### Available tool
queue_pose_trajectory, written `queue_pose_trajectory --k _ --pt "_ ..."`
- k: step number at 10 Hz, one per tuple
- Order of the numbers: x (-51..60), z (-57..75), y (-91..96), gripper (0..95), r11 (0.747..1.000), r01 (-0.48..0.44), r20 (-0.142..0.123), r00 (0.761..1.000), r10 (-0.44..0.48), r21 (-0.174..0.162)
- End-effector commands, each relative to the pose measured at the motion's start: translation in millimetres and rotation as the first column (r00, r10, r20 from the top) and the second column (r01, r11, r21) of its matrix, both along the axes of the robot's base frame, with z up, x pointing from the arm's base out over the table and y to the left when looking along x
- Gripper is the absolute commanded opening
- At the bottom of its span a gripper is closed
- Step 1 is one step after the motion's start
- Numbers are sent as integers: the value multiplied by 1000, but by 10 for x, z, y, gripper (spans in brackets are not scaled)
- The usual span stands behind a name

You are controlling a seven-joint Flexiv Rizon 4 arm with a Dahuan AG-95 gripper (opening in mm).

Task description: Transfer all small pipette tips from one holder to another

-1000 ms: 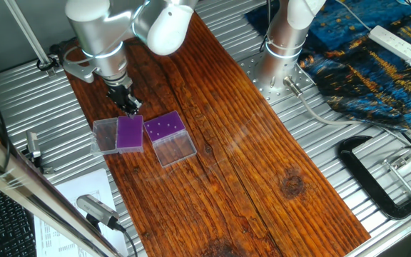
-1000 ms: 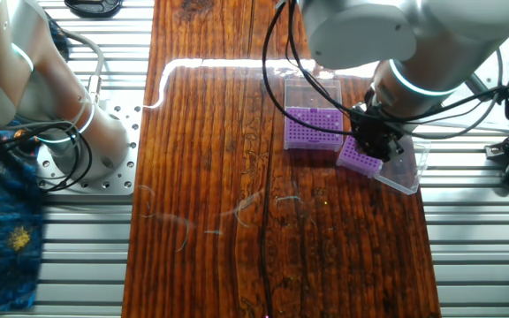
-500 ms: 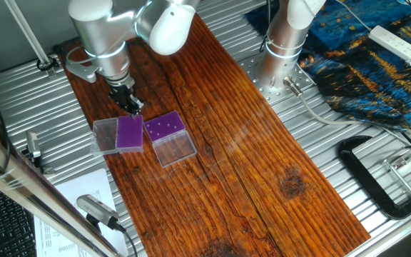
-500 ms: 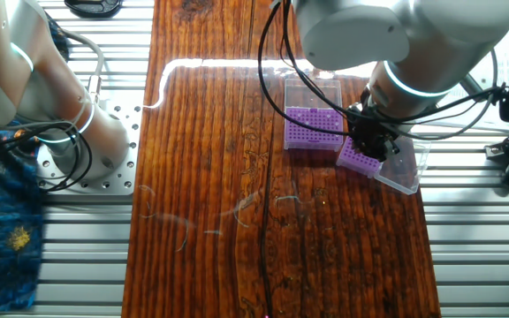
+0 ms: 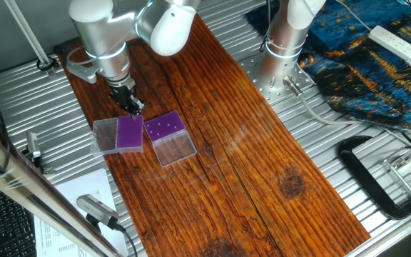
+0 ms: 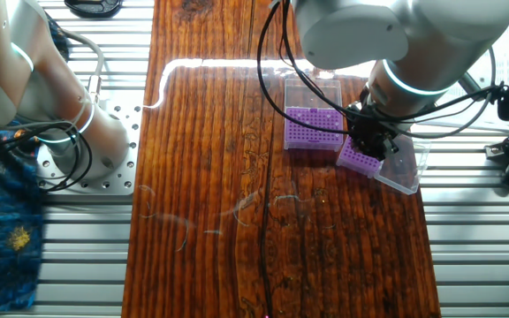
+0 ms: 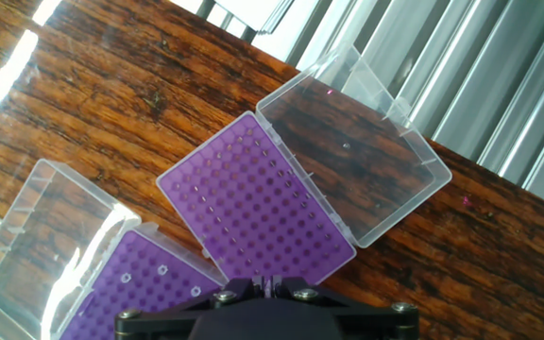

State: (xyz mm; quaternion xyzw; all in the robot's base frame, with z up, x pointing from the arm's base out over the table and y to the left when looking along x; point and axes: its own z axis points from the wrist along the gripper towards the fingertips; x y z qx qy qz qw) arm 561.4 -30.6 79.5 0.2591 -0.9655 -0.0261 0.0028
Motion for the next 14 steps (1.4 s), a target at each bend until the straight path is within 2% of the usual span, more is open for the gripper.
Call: queue_pose_trajectory --k 1,14 --pt "9 -5 0 0 1000 0 2 1000 0 -2" --pt "12 -18 -33 0 1000 1 10 1000 -1 -9"
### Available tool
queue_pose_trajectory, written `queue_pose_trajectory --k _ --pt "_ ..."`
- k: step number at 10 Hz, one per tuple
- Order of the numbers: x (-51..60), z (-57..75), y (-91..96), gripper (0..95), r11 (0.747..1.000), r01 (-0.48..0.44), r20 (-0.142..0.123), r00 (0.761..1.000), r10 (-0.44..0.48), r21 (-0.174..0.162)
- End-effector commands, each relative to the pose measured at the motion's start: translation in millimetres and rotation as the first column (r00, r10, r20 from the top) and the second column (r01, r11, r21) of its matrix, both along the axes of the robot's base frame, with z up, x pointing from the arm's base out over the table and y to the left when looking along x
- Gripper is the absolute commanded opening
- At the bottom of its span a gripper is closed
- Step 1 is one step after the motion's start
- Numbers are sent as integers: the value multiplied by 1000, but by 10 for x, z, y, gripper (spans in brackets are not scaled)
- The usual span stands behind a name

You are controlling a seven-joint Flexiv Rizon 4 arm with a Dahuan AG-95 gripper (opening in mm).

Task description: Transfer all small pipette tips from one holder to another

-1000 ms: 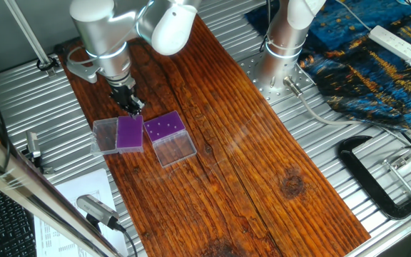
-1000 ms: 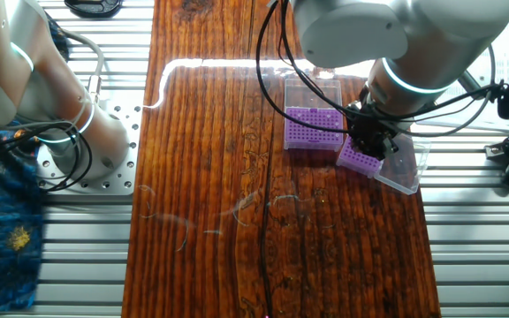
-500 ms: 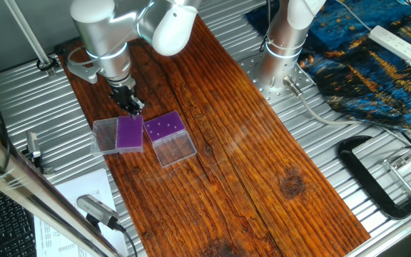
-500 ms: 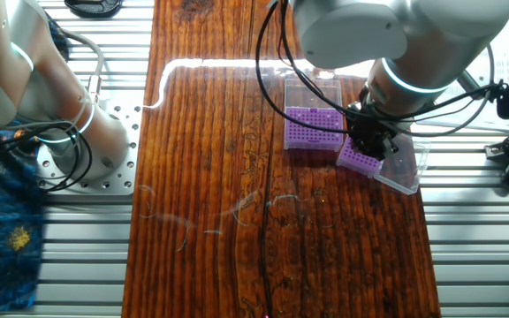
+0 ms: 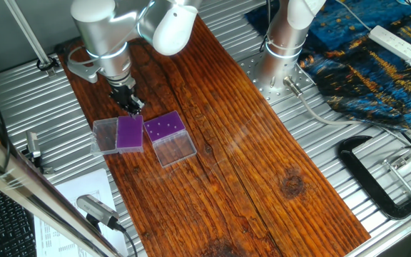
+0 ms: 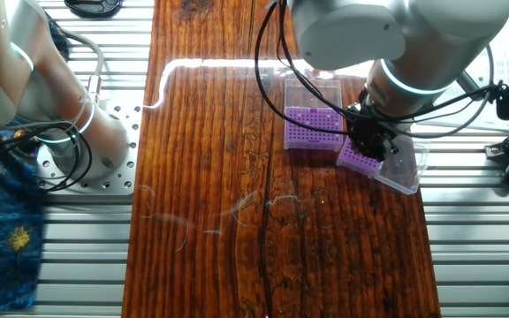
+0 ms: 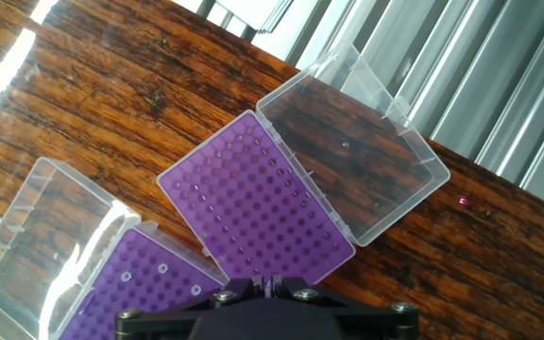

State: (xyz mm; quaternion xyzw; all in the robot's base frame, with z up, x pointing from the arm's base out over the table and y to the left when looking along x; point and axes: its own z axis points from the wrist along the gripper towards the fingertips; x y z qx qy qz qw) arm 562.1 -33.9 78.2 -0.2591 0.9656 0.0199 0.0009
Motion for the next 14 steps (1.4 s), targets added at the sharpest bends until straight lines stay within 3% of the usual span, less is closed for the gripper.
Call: queue_pose_trajectory --k 1,14 --pt "5 -7 0 0 1000 -1 1 1000 1 1" --pt "28 -59 24 0 1000 -6 5 1000 6 7"
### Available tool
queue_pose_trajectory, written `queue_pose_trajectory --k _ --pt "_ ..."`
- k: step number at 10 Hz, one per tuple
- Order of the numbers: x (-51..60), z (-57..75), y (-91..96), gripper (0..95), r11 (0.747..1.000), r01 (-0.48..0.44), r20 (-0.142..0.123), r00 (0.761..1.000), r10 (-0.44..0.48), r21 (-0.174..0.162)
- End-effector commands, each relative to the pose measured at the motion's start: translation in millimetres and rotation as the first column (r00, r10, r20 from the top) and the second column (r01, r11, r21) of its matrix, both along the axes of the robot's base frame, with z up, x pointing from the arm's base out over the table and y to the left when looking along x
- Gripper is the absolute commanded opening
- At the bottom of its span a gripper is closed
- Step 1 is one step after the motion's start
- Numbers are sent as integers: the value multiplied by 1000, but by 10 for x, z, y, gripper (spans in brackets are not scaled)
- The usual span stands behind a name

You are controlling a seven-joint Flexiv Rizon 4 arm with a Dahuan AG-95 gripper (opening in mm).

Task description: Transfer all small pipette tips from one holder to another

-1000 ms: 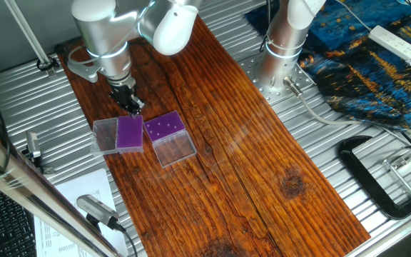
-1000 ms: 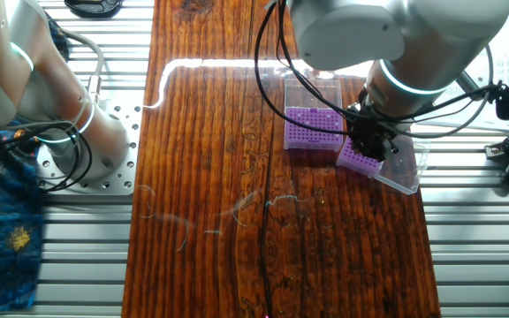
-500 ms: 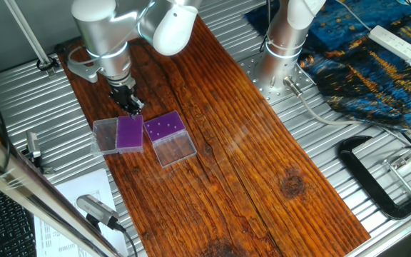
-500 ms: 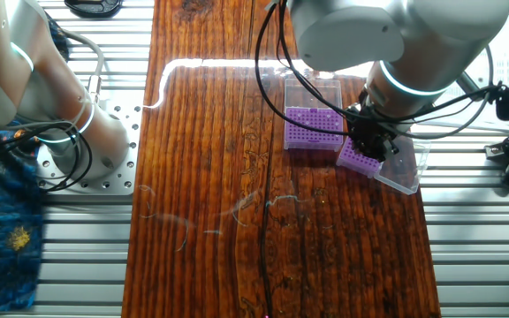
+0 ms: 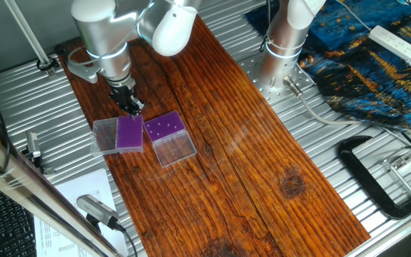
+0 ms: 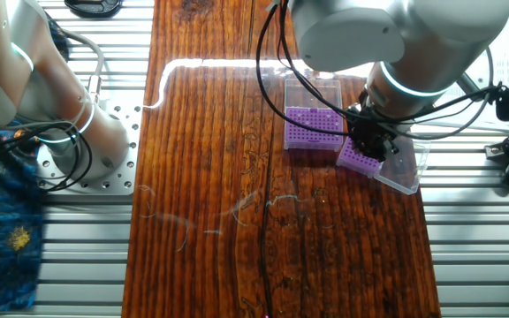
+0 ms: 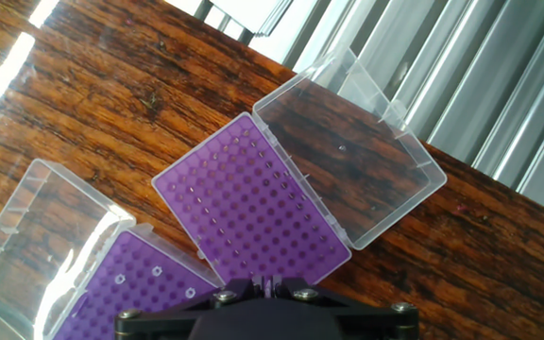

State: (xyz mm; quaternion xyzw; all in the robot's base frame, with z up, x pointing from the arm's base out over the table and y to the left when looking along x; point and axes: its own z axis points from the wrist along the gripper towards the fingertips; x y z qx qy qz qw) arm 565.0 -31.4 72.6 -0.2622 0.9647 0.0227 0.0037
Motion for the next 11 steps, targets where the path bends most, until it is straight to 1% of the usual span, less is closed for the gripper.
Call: queue_pose_trajectory --k 1,2,3,4,5,6,7,8,9,10,11 --pt "-2 -8 0 0 1000 2 -2 1000 -2 3" --pt "-2 -8 0 0 1000 -3 -3 1000 3 3" --pt "-2 -8 0 380 1000 -8 -3 1000 8 3" --pt "-2 -8 0 380 1000 -13 -4 1000 13 3" --pt "-2 -7 0 570 1000 -17 -4 1000 17 3" --pt "-4 2 0 570 1000 -15 -3 1000 15 4" --pt "-35 56 1 570 1000 6 -7 1000 -6 3" --pt "-71 95 10 570 1000 18 -9 1000 -18 1" --pt "-152 137 57 570 1000 29 -11 1000 -29 1" --pt "-186 146 87 570 999 37 -13 999 -37 -1" --pt "-269 151 157 380 998 59 -19 998 -59 -6"
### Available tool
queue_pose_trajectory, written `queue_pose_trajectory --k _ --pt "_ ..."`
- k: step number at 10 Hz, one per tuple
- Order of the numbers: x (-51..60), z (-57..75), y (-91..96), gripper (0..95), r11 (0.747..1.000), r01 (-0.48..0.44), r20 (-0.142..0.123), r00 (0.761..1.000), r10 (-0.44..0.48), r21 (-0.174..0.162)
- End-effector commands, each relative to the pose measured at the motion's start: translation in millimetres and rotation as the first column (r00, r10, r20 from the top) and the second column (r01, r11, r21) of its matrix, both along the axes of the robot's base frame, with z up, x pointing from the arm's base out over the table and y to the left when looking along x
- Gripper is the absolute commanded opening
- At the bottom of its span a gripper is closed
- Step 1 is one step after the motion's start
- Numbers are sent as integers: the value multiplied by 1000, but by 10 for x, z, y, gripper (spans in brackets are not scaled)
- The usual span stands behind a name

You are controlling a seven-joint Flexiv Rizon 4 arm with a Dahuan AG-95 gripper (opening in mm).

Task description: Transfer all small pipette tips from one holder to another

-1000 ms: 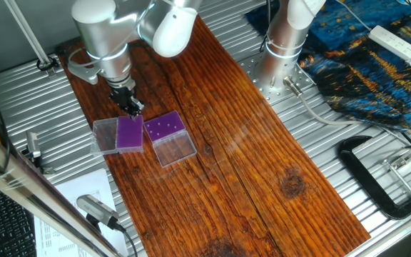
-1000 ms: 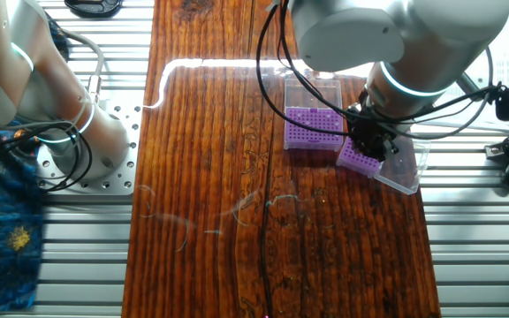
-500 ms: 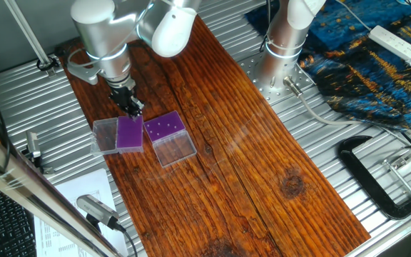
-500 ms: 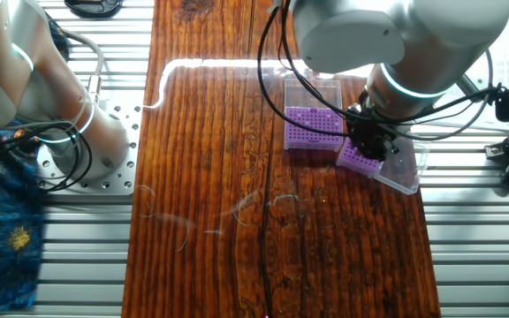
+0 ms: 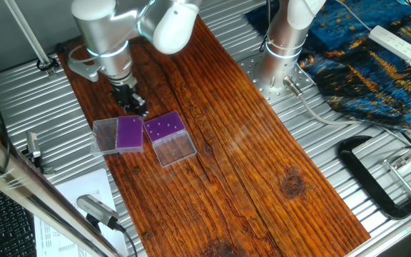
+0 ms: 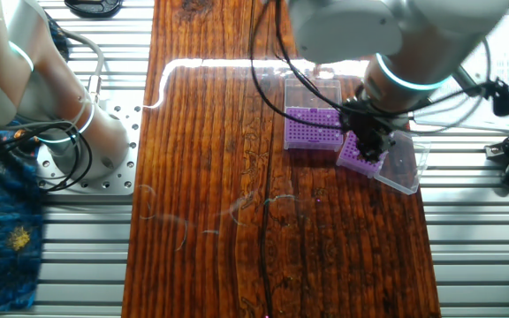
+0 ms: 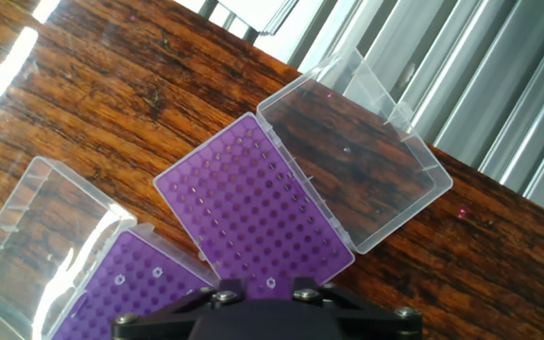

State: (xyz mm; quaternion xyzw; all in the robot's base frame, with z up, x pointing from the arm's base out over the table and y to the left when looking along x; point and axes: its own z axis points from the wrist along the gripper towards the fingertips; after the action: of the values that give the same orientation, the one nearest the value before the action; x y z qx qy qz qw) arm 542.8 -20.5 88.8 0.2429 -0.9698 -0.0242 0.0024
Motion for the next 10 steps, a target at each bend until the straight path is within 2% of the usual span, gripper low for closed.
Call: queue_pose_trajectory --k 1,4,5,6,10 --pt "-108 -17 87 380 999 36 -7 999 -36 -8" --pt "-267 -57 185 380 998 61 -6 998 -61 -14" --pt "-304 -85 218 190 997 75 -7 997 -75 -17" --pt "-340 -126 275 190 995 93 -6 996 -93 -22" --pt "-336 -197 326 190 994 105 1 994 -105 -36"
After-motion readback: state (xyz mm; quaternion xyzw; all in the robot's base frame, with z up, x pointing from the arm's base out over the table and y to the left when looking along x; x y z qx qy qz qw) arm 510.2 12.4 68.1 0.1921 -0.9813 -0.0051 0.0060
